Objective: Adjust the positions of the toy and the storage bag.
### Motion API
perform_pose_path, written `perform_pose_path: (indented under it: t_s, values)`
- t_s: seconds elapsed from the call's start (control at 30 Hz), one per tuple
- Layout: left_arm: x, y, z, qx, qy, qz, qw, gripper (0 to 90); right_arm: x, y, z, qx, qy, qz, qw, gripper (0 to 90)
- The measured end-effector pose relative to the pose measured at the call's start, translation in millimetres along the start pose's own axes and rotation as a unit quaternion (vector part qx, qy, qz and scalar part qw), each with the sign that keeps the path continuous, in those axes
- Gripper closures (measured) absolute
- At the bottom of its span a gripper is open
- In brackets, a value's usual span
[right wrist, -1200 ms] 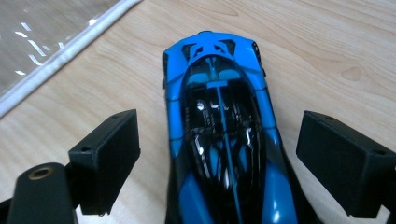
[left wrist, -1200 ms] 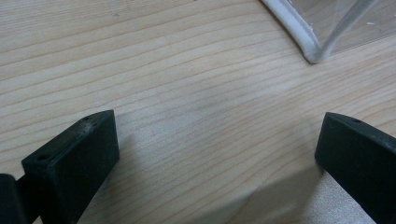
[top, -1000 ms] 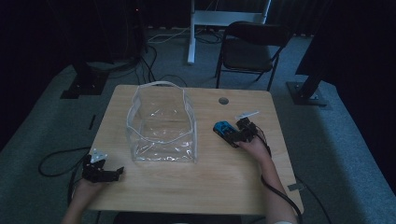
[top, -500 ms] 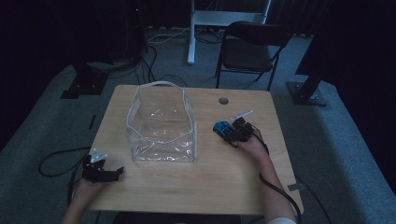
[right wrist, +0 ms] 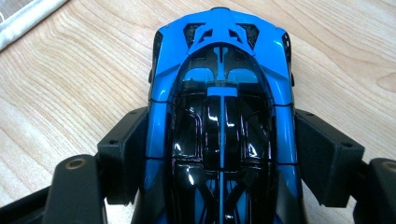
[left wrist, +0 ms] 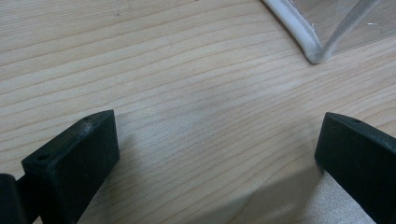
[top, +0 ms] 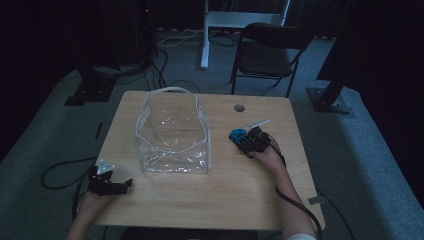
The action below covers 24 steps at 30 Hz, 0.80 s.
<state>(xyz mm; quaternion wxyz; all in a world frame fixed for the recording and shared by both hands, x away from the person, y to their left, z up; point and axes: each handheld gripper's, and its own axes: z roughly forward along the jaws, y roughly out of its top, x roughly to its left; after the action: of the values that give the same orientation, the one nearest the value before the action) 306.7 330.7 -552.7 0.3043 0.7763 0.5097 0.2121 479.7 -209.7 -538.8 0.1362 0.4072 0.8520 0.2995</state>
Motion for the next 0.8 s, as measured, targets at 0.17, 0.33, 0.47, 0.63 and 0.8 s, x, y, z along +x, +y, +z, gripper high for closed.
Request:
perform_pose_path:
  t_s: [0.17,0.33,0.47,0.63,0.8]
  values:
    - [0.0,0.0,0.0,0.000,0.000,0.000,1.0000,0.2,-0.7,-0.7,-1.3,0.002,0.003,0.003,1.0000,25.5]
    - [0.2,0.1,0.0,0.000,0.000,0.000,1.0000,0.2,-5.0,-2.1,-4.7,0.004,0.022,0.019,0.9996,25.6]
    - [0.4,0.1,0.1,0.000,0.000,0.000,1.0000,0.2,-6.1,-1.7,-6.3,0.008,0.027,0.023,0.9994,25.6]
    - [0.4,0.1,0.1,0.000,0.000,0.001,1.0000,0.2,-6.3,-1.6,-14.6,0.002,0.035,0.018,0.9992,25.8]
    - [0.4,0.1,0.1,0.000,0.000,0.000,1.0000,0.3,-6.5,-2.1,-24.5,-0.010,0.034,0.016,0.9993,25.8]
